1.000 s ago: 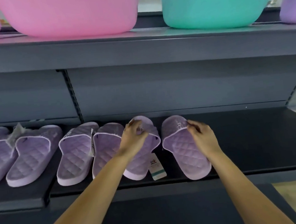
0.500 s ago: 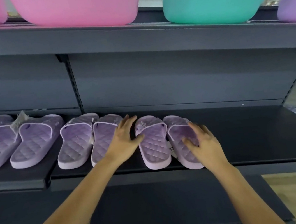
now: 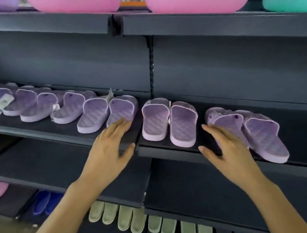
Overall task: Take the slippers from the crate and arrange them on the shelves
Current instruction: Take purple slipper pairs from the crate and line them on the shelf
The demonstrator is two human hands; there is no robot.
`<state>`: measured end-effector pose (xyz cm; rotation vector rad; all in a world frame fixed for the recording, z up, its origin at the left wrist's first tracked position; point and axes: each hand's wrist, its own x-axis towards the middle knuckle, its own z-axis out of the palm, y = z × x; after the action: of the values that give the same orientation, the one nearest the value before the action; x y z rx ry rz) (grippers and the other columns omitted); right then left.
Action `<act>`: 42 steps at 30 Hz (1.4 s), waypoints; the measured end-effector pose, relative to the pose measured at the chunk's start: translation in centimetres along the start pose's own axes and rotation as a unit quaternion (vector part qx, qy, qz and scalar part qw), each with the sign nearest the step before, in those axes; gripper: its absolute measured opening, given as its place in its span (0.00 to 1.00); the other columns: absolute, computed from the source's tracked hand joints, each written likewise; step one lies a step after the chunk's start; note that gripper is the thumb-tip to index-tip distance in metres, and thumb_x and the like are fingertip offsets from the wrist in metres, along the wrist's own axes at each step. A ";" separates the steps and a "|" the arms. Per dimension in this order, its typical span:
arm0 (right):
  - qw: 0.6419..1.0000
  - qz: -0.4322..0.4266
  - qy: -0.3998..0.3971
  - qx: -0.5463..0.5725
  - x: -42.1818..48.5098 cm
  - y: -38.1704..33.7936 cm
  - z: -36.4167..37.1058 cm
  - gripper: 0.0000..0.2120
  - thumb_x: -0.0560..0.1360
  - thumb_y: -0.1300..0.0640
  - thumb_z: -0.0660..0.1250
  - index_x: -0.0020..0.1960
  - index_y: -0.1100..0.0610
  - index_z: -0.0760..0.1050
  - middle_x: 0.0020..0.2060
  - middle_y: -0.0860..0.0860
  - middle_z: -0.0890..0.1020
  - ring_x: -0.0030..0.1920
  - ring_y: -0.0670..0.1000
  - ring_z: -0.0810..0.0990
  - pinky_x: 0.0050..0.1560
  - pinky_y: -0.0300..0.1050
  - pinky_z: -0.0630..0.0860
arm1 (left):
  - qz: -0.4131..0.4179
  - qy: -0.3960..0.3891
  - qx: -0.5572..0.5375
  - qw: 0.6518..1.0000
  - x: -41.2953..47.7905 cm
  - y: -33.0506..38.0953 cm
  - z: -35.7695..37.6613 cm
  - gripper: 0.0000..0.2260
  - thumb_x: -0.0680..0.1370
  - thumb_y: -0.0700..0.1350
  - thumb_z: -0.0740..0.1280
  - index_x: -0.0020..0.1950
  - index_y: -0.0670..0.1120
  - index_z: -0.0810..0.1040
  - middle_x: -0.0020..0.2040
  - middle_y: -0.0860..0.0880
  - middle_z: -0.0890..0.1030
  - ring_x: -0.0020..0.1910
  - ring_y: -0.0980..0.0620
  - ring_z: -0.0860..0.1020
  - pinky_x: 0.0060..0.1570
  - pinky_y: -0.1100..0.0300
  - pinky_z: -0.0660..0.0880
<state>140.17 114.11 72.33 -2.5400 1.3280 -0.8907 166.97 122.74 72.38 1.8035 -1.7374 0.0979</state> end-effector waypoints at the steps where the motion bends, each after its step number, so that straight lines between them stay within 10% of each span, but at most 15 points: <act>1: 1.000 -0.006 -0.009 0.011 -0.1 -1.6 0.7 0.24 0.74 0.51 0.68 0.67 0.57 0.70 0.63 0.54 0.75 0.62 0.57 0.74 0.58 0.58 0.74 | -0.013 0.003 0.008 1.000 -1.3 -1.2 -1.3 0.29 0.71 0.58 0.55 0.69 0.46 0.70 0.70 0.47 0.70 0.67 0.48 0.69 0.63 0.57 0.64; 6: 0.997 -0.044 -0.051 0.033 -0.6 -10.0 4.6 0.30 0.72 0.39 0.55 0.68 0.54 0.69 0.64 0.51 0.74 0.65 0.53 0.71 0.63 0.52 0.69 | -0.080 0.012 0.058 0.995 -7.9 -7.3 -7.8 0.29 0.72 0.59 0.54 0.70 0.47 0.68 0.69 0.49 0.70 0.65 0.46 0.71 0.63 0.52 0.66; 13: 0.981 -0.142 -0.118 0.056 -0.9 -19.9 11.7 0.25 0.77 0.45 0.61 0.71 0.51 0.64 0.69 0.48 0.68 0.69 0.48 0.65 0.66 0.47 0.61 | -0.187 0.056 0.105 0.975 -17.1 -14.4 -14.3 0.23 0.75 0.47 0.67 0.69 0.47 0.69 0.69 0.48 0.70 0.65 0.45 0.71 0.63 0.48 0.68; 18: 0.956 -0.224 -0.174 0.073 0.4 -26.8 16.4 0.25 0.77 0.45 0.61 0.72 0.49 0.63 0.70 0.47 0.67 0.70 0.48 0.65 0.67 0.44 0.58 | -0.277 0.074 0.148 0.946 -23.0 -17.8 -17.8 0.25 0.72 0.53 0.59 0.68 0.47 0.70 0.67 0.48 0.72 0.65 0.45 0.72 0.63 0.49 0.67; 42: 0.725 -0.531 -0.403 0.176 2.7 -57.5 37.1 0.26 0.75 0.48 0.65 0.71 0.47 0.63 0.69 0.46 0.68 0.69 0.48 0.65 0.68 0.42 0.58 | -0.617 0.170 0.224 0.735 -40.0 -28.9 -27.1 0.26 0.72 0.57 0.59 0.68 0.47 0.71 0.65 0.49 0.74 0.62 0.45 0.73 0.59 0.49 0.72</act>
<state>202.67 141.20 65.06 -2.6357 -0.5766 0.0304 198.21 168.97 64.72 2.7019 -0.0012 0.2743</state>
